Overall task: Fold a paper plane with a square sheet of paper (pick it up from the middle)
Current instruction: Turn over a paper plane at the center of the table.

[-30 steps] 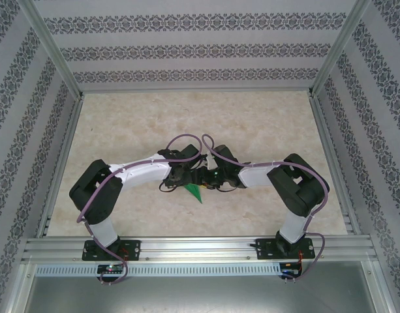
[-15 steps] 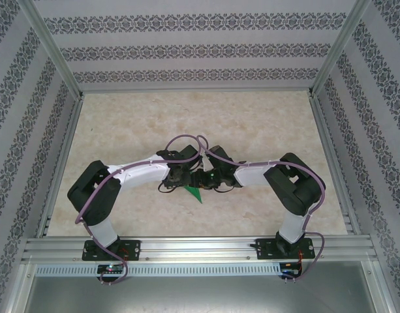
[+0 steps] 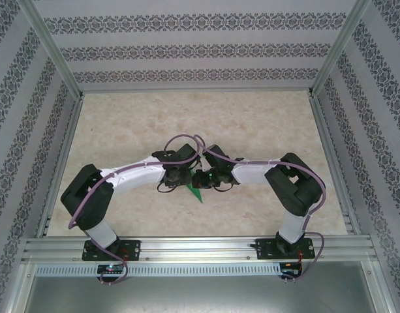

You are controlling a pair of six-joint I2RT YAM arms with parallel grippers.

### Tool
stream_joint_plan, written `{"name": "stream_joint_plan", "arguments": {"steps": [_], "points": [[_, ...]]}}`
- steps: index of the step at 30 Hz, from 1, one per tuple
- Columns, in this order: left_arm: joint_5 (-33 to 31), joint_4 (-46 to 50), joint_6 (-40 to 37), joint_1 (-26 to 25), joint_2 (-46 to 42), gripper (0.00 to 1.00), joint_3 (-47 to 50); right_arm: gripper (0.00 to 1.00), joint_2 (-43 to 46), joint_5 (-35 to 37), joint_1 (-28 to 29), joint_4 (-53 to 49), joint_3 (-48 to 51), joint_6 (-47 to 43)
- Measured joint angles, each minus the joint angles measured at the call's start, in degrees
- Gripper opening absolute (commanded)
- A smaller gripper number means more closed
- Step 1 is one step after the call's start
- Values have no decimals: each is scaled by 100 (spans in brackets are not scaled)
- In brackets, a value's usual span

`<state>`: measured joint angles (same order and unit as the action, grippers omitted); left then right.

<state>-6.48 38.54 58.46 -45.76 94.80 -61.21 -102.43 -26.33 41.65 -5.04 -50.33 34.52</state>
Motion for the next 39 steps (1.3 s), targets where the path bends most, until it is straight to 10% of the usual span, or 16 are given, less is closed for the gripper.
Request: {"name": "stream_joint_plan", "arguments": {"steps": [11, 19, 39], "points": [[-293, -256, -201, 52, -1344, 37, 234, 8, 1331, 2017, -2, -1829, -540, 15], [-446, -297, -245, 420, -1878, 38, 935, 9, 699, 2949, 151, -2835, -1196, 275], [-409, -304, -245, 599, -2131, 39, 1200, 21, -236, 3119, 363, -3091, -1307, 463]]}}
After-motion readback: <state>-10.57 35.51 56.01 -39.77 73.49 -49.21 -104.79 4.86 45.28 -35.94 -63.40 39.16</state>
